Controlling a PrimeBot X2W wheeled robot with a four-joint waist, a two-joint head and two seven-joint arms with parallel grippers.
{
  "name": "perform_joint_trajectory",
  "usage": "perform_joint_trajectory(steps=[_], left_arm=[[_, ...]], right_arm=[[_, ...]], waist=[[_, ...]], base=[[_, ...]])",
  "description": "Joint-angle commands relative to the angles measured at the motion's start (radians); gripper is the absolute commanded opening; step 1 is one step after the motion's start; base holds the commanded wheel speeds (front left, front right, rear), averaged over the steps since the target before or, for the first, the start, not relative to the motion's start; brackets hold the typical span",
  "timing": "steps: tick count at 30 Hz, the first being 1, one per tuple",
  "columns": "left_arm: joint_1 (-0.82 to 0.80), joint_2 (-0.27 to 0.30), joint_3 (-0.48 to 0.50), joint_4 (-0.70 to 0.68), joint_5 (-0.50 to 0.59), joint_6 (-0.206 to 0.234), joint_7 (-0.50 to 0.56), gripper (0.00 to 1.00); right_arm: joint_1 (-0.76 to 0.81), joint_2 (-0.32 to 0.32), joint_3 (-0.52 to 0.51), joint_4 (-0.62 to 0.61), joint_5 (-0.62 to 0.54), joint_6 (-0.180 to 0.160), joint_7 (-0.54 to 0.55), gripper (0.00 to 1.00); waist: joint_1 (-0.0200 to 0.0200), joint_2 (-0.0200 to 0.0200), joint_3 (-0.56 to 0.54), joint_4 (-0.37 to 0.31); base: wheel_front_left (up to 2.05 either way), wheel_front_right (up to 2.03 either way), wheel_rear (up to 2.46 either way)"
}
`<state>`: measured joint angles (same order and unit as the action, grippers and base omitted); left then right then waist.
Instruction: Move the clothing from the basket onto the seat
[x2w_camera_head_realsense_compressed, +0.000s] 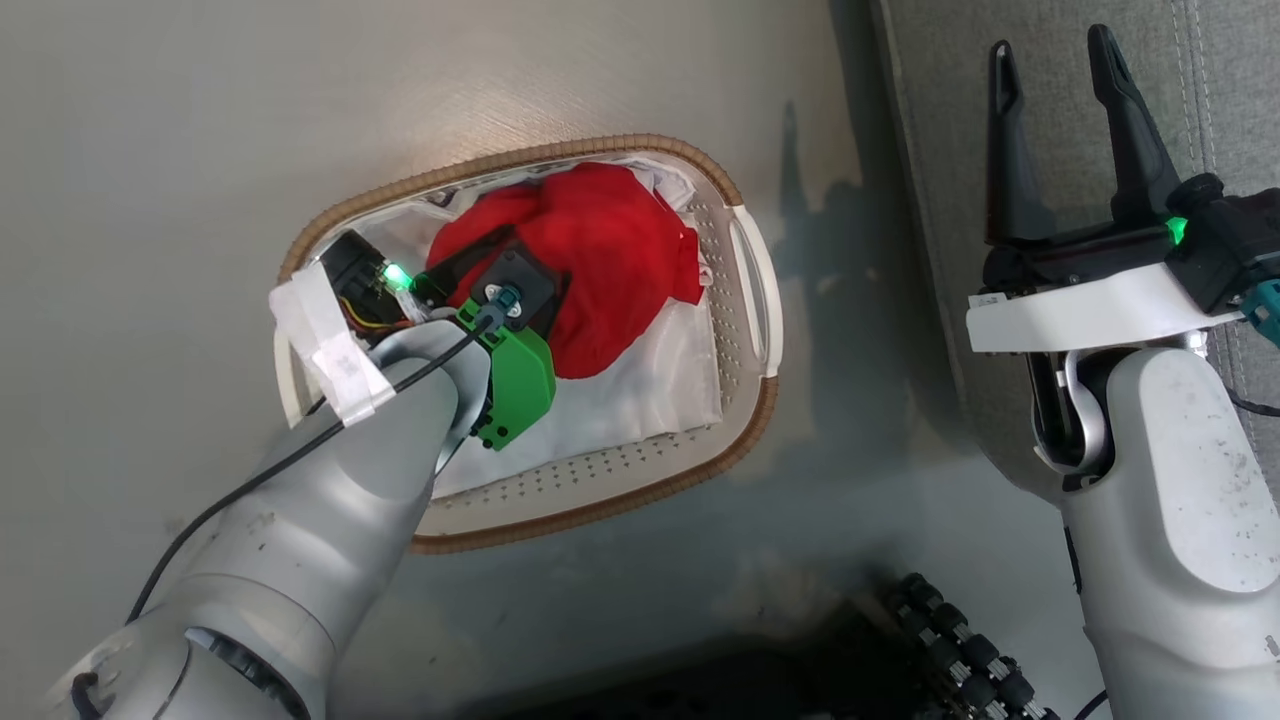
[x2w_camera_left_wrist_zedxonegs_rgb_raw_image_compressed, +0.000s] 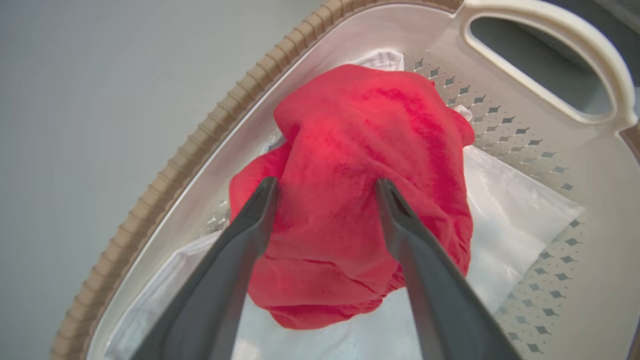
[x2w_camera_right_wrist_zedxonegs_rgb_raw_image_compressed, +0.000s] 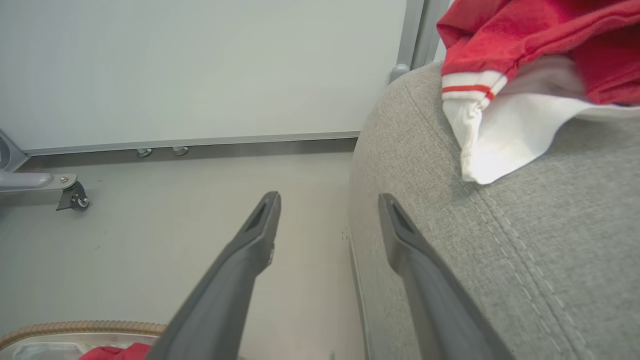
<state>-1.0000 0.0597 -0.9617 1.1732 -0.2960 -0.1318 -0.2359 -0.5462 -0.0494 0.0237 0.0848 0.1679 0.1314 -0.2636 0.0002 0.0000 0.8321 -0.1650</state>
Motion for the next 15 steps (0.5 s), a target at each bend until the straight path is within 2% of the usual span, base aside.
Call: perform_joint_trajectory(steps=[1,8,9,11,12,13,14,15], left_arm=[[-0.029,0.009,-0.001,0.011,-0.008,0.002,-0.007,1.00],[-0.073,0.025,-0.029,0.057,0.010,0.002,-0.017,1.00],[-0.076,0.028,-0.029,0.064,0.008,0.002,-0.017,0.96],[-0.071,0.027,-0.030,0.076,-0.002,0.002,-0.010,0.46],[-0.068,0.027,-0.031,0.078,-0.005,0.002,-0.010,0.38],[-0.061,0.025,-0.034,0.078,-0.010,0.002,-0.012,0.14],[-0.057,0.023,-0.036,0.077,-0.014,0.002,-0.015,0.00],[-0.050,0.021,-0.039,0.076,-0.019,0.002,-0.018,0.00]], right_arm=[[-0.013,-0.002,0.004,-0.007,0.009,-0.001,-0.002,1.00],[-0.019,-0.002,0.029,-0.017,0.027,-0.001,-0.002,1.00],[-0.019,-0.002,0.033,-0.017,0.029,-0.001,-0.002,1.00],[-0.019,-0.002,0.039,-0.015,0.034,-0.001,-0.002,1.00],[-0.019,-0.002,0.040,-0.014,0.035,-0.001,-0.002,1.00],[-0.017,-0.002,0.042,-0.012,0.037,-0.001,-0.002,1.00],[-0.015,-0.002,0.043,-0.009,0.038,-0.001,-0.002,1.00],[-0.012,-0.002,0.043,-0.006,0.038,-0.001,-0.002,1.00]], waist=[[-0.0002,0.0000,0.052,-0.044],[-0.0002,0.0000,0.073,-0.064],[-0.0002,0.0000,0.074,-0.068],[-0.0002,0.0000,0.074,-0.073],[-0.0002,0.0000,0.073,-0.074],[-0.0002,0.0000,0.071,-0.075],[-0.0002,0.0000,0.068,-0.075],[-0.0002,0.0000,0.063,-0.074]], base=[[0.00,0.00,0.00],[0.00,0.00,0.00],[0.00,0.00,0.00],[0.00,0.00,0.00],[0.00,0.00,0.00],[0.00,0.00,0.00],[0.00,0.00,0.00],[0.00,0.00,0.00]])
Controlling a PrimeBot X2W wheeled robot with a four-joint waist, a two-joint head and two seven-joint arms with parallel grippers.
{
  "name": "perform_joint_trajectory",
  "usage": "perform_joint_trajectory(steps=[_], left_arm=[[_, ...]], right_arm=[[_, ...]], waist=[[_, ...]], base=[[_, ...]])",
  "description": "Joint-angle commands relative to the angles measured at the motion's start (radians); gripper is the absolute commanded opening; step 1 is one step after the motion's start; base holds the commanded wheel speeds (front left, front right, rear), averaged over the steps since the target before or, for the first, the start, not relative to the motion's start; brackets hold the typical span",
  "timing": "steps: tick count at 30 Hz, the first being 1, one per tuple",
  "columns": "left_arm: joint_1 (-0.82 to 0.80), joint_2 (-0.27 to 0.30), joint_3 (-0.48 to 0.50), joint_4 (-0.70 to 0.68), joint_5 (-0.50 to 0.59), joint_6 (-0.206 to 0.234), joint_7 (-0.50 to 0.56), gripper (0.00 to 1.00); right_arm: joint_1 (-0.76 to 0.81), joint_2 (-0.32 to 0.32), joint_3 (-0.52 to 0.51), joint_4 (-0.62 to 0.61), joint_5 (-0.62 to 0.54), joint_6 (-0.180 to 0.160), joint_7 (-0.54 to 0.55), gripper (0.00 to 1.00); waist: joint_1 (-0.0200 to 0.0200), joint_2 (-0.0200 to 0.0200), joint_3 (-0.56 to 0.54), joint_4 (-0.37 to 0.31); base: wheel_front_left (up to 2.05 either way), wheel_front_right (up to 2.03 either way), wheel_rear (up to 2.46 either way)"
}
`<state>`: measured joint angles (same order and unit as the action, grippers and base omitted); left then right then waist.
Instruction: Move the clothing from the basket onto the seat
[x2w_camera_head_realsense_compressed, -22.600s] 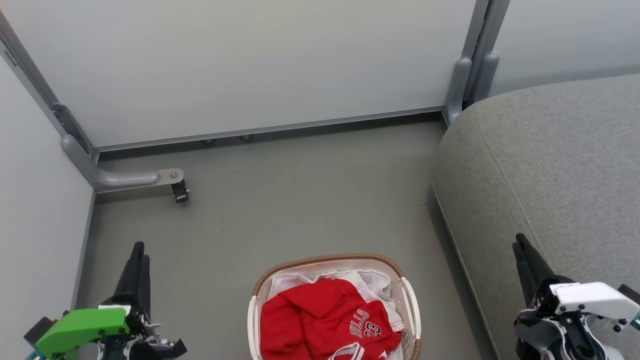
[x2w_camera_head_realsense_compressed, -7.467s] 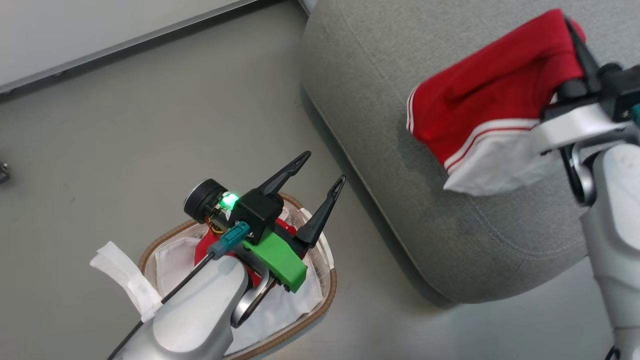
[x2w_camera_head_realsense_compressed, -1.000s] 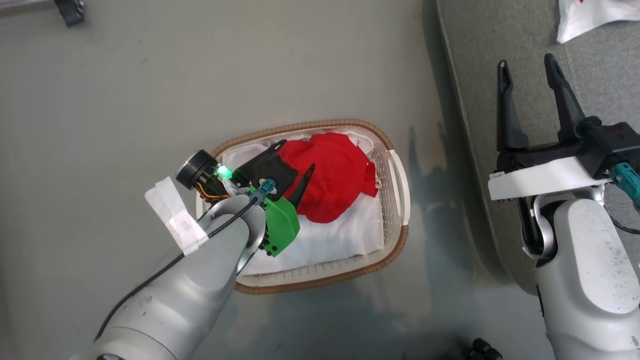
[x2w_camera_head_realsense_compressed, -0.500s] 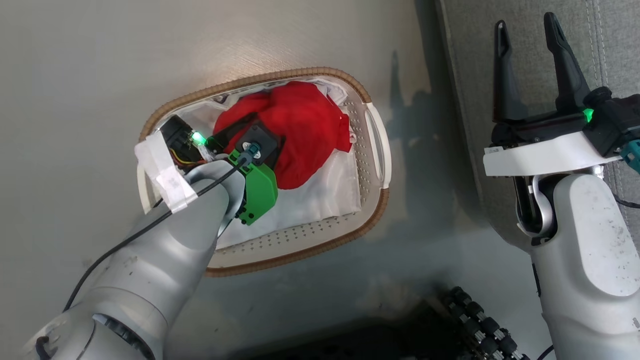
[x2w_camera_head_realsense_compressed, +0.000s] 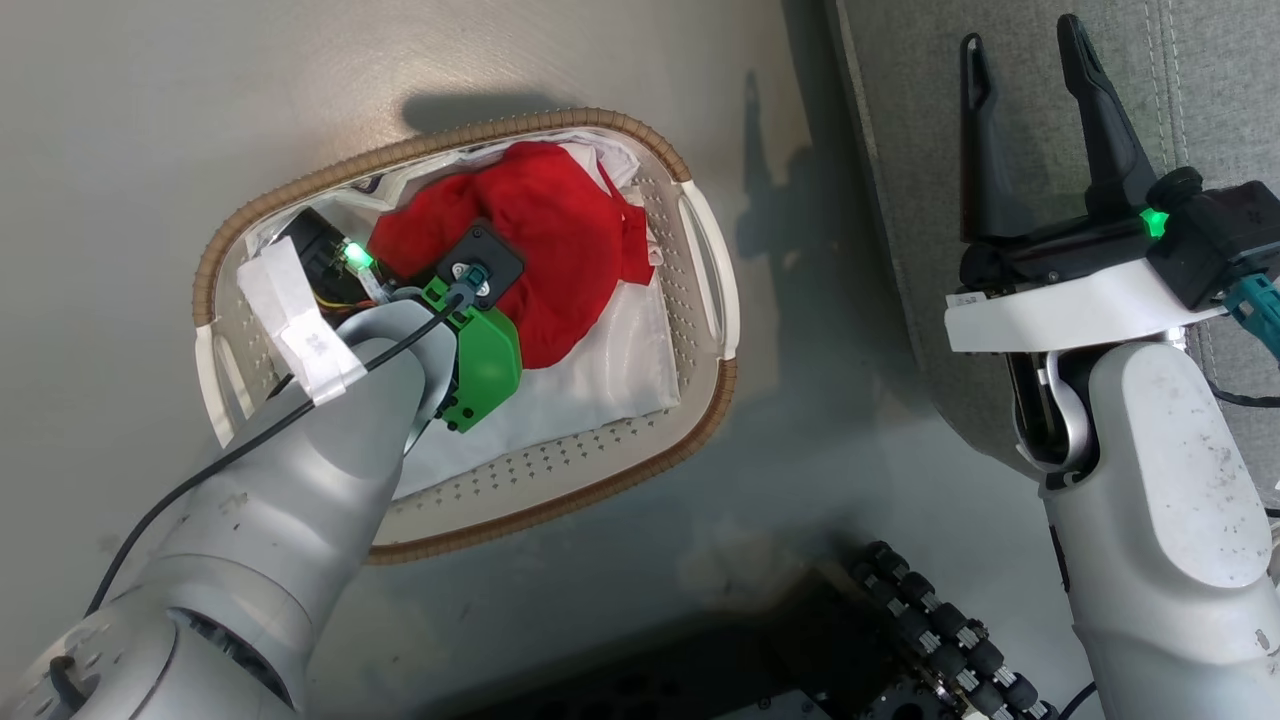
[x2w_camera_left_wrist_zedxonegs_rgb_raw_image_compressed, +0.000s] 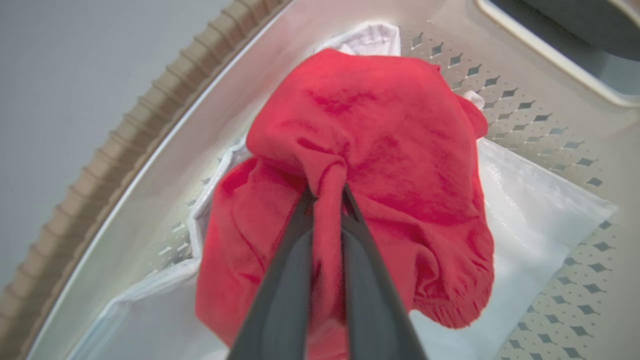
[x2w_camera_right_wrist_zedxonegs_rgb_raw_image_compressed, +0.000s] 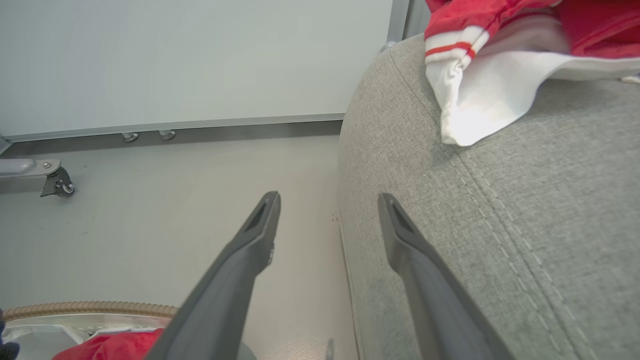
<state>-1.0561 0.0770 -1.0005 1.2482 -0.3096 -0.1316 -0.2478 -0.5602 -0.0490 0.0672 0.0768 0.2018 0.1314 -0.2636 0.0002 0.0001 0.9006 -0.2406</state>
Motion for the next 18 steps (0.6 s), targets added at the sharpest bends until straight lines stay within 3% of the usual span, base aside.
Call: perform_joint_trajectory(steps=[1,11,18], left_arm=[[0.012,0.002,-0.004,0.000,-0.008,0.002,-0.007,0.00],[0.069,-0.005,-0.027,-0.103,-0.043,0.002,-0.018,0.00],[0.139,0.051,-0.012,-0.285,-0.013,0.003,-0.018,0.00]], right_arm=[[0.005,-0.003,-0.002,0.005,0.003,-0.001,-0.002,1.00],[0.043,-0.003,-0.014,0.054,-0.029,-0.001,-0.002,1.00],[0.099,-0.003,-0.021,0.099,-0.057,-0.001,-0.002,1.00]], waist=[[-0.0002,-0.0001,-0.010,0.003],[-0.0002,-0.0001,-0.136,0.055],[-0.0002,-0.0001,-0.294,0.103]], base=[[0.00,0.00,0.00],[0.00,0.00,0.00],[0.00,0.00,0.00]])
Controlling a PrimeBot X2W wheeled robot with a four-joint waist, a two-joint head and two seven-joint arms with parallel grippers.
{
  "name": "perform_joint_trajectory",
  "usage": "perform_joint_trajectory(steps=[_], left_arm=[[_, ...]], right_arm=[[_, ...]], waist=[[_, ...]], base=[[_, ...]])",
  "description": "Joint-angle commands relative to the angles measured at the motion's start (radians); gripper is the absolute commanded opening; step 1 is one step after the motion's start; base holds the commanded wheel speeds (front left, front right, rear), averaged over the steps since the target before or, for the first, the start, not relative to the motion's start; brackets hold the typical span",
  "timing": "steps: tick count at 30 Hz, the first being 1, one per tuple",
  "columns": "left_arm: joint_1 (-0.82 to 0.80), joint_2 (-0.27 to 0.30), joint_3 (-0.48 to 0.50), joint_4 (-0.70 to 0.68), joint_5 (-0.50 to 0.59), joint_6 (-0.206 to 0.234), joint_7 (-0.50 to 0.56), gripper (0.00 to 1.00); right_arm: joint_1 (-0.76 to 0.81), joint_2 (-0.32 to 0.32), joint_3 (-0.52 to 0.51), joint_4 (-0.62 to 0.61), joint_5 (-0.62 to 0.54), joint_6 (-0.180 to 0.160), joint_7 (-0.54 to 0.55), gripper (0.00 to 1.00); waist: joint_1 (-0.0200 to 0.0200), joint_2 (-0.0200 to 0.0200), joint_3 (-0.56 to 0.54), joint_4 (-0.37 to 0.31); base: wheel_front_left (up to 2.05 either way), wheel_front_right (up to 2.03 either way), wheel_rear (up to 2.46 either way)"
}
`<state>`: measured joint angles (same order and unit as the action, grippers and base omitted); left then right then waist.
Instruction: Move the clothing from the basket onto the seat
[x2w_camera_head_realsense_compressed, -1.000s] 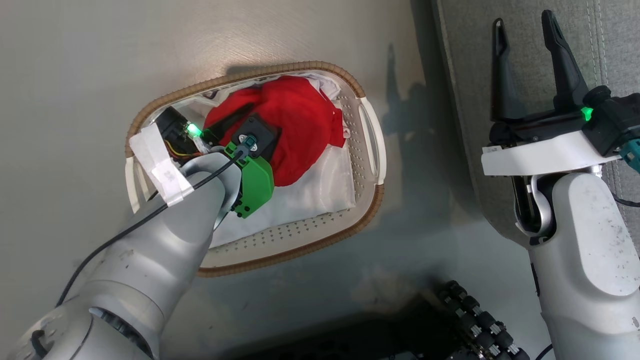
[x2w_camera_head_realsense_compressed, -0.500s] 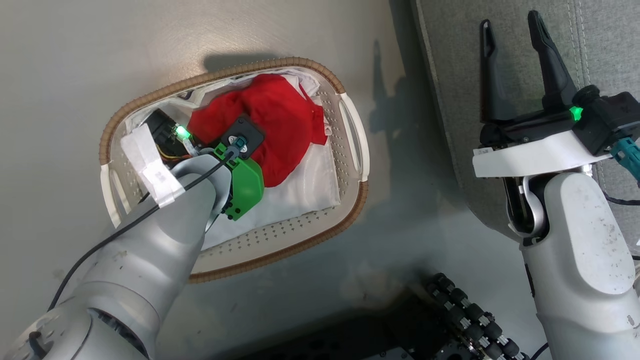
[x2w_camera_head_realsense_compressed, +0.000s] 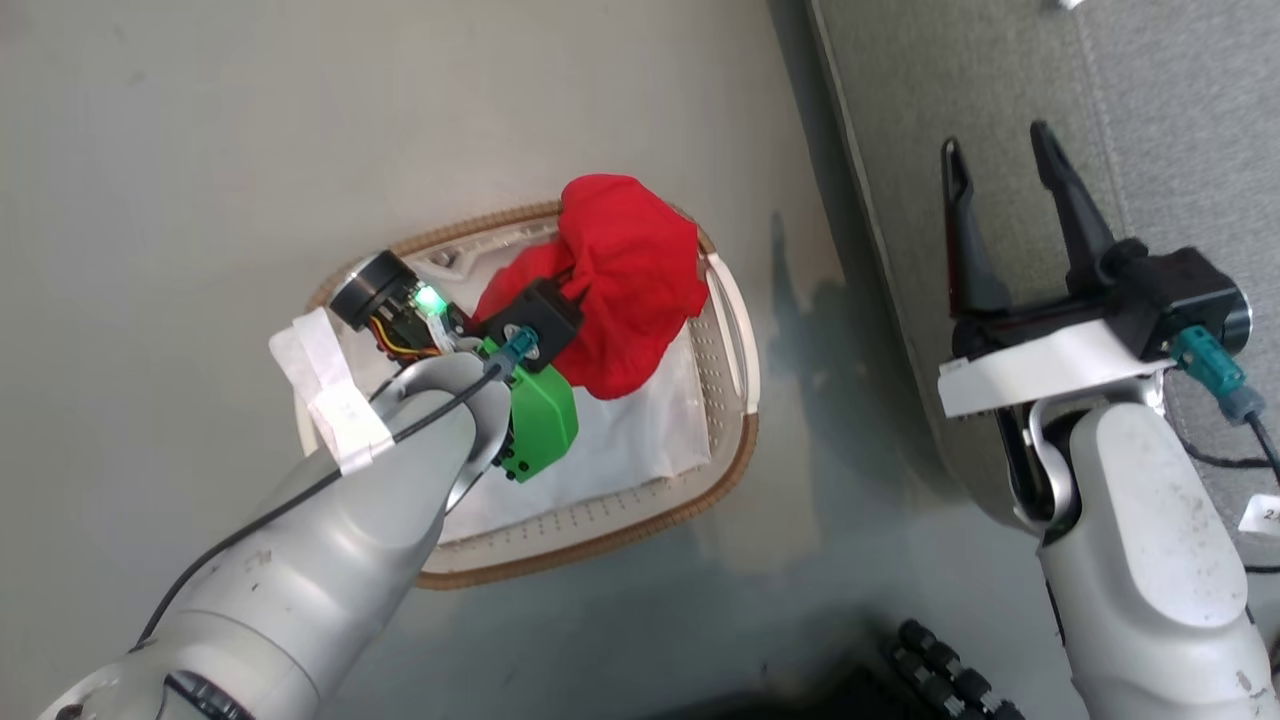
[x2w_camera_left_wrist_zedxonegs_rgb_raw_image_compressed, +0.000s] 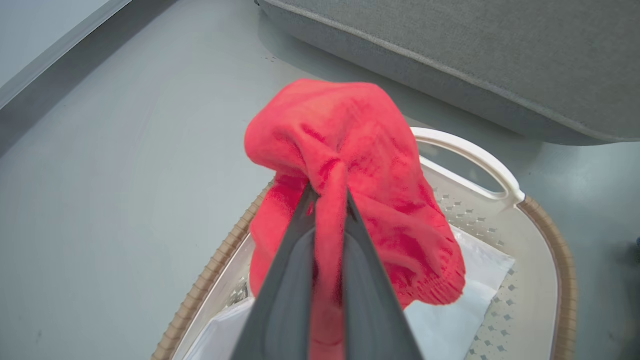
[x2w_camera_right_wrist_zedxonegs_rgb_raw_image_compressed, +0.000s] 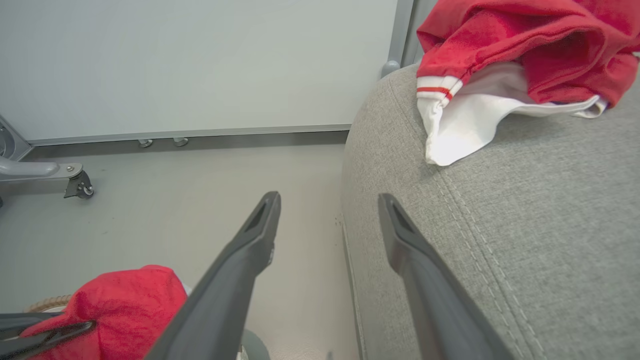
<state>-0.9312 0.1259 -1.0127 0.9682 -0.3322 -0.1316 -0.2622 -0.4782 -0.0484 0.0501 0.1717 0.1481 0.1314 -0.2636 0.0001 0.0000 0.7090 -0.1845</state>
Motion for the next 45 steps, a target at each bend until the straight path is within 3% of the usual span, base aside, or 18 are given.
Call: perform_joint_trajectory(steps=[1,11,21,31,45], left_arm=[[0.022,0.011,0.002,-0.028,0.013,0.003,-0.003,0.00],[0.070,0.056,-0.012,-0.200,0.063,0.002,-0.004,0.00],[-0.022,0.115,-0.064,-0.304,0.003,0.002,-0.004,0.00],[-0.117,0.158,-0.074,-0.371,-0.074,0.002,0.000,0.00],[-0.165,0.177,-0.098,-0.446,-0.114,0.002,0.021,0.00]], right_arm=[[0.030,-0.004,-0.004,0.012,-0.007,-0.001,-0.002,1.00],[0.167,-0.004,-0.018,0.083,-0.040,-0.001,-0.002,1.00],[0.271,-0.004,0.050,0.124,-0.020,-0.001,-0.002,1.00],[0.313,-0.004,0.106,0.140,-0.017,-0.001,-0.002,1.00],[0.274,-0.004,0.132,0.144,-0.051,-0.001,-0.002,1.00]], waist=[[-0.0001,0.0000,-0.128,0.053],[-0.0001,0.0000,-0.390,0.111],[-0.0001,0.0000,-0.591,0.116],[-0.0001,0.0000,-0.687,0.114],[-0.0001,0.0000,-0.721,0.132]], base=[[0.00,0.00,0.00],[0.00,0.00,0.00],[0.00,0.00,0.00],[0.00,0.00,0.00],[0.00,0.00,0.00]])
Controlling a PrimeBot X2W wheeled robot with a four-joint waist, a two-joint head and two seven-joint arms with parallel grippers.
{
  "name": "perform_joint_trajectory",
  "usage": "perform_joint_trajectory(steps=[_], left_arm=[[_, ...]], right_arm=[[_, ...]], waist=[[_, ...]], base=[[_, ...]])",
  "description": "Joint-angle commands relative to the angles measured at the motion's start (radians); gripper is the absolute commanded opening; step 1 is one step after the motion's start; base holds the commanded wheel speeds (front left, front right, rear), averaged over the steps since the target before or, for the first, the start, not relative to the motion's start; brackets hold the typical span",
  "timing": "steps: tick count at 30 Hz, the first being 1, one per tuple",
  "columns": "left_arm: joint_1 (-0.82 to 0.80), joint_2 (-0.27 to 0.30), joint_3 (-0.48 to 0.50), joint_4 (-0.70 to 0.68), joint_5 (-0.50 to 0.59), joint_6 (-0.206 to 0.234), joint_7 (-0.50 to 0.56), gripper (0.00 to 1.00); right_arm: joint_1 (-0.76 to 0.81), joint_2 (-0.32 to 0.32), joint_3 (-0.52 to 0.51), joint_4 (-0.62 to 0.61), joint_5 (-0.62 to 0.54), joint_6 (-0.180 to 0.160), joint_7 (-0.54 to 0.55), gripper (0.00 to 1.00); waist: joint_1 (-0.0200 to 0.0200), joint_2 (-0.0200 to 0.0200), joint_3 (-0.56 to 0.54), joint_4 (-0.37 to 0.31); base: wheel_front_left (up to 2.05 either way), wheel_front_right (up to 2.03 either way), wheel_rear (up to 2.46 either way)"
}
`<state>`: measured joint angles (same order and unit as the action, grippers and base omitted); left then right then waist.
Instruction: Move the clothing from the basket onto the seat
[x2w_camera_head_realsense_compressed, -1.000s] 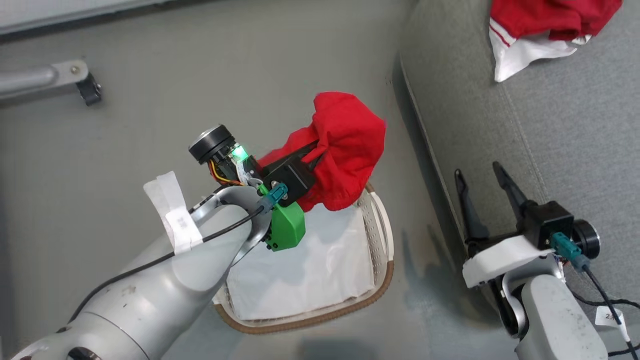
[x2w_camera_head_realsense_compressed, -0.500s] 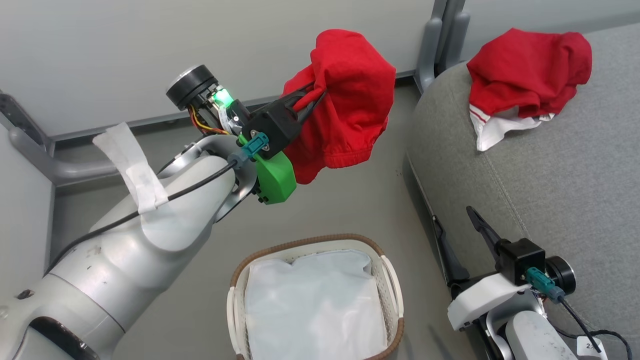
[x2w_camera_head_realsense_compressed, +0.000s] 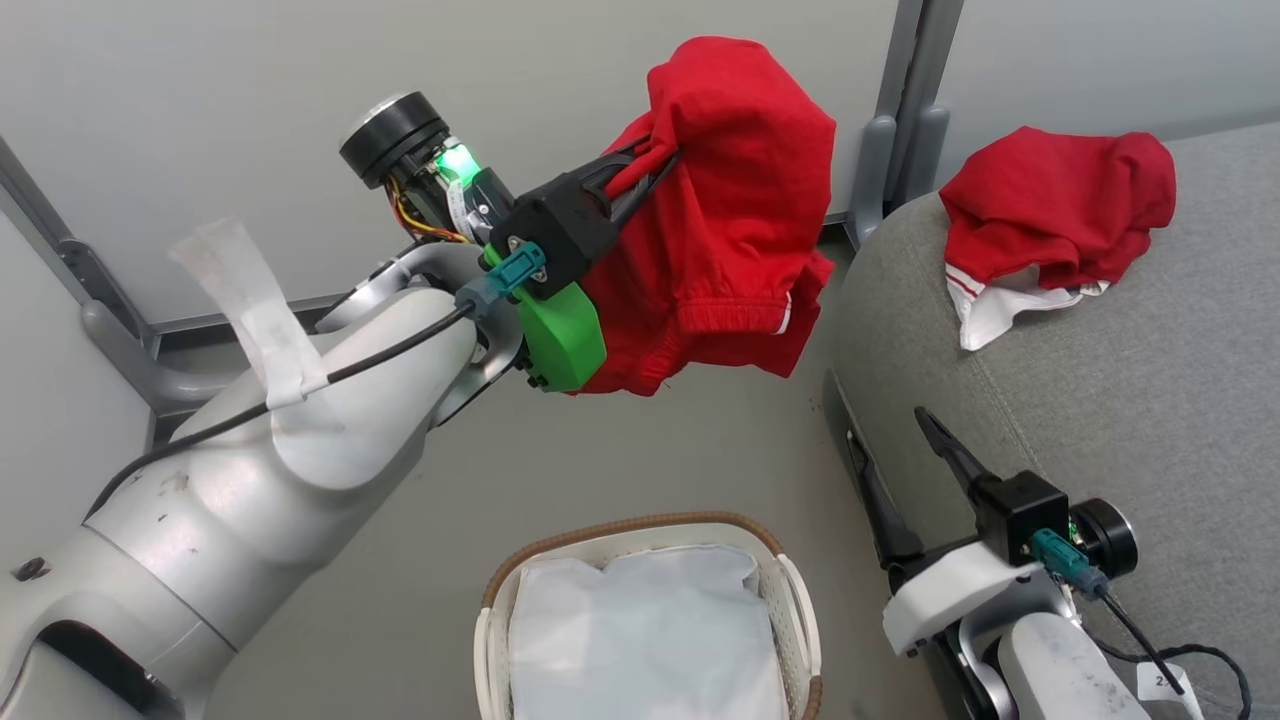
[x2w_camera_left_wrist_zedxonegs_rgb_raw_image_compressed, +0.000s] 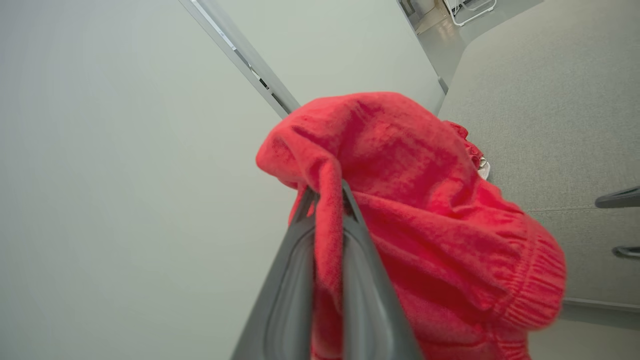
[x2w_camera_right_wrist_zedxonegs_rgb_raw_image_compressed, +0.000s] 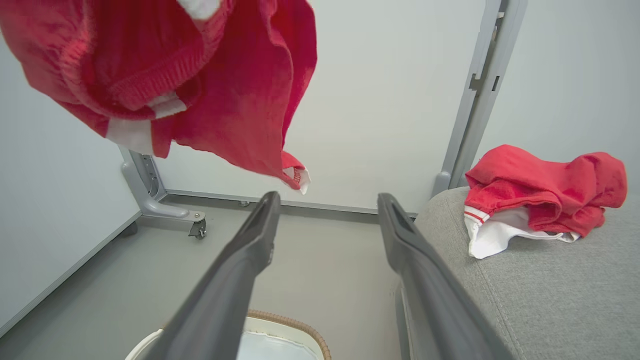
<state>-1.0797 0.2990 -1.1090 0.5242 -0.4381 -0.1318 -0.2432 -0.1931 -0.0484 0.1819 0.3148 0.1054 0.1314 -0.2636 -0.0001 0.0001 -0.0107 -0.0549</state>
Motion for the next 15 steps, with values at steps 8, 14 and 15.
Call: perform_joint_trajectory(steps=[8,14,15], left_arm=[[-0.015,-0.003,-0.013,-0.048,-0.011,0.008,0.004,0.00],[-0.019,-0.011,-0.020,-0.073,-0.011,0.012,0.006,0.00],[-0.022,-0.013,-0.022,-0.078,-0.011,0.012,0.006,0.00]], right_arm=[[-0.115,-0.004,0.005,0.032,-0.077,-0.001,-0.002,1.00],[-0.204,-0.003,0.042,0.141,-0.085,-0.001,-0.002,1.00],[-0.218,-0.003,0.054,0.163,-0.074,-0.001,-0.002,1.00]], waist=[[0.0001,-0.0001,0.001,0.012],[0.0001,-0.0001,0.007,0.020],[0.0001,-0.0001,0.008,0.022]], base=[[0.00,0.00,0.00],[0.00,0.00,0.00],[0.00,0.00,0.00]])
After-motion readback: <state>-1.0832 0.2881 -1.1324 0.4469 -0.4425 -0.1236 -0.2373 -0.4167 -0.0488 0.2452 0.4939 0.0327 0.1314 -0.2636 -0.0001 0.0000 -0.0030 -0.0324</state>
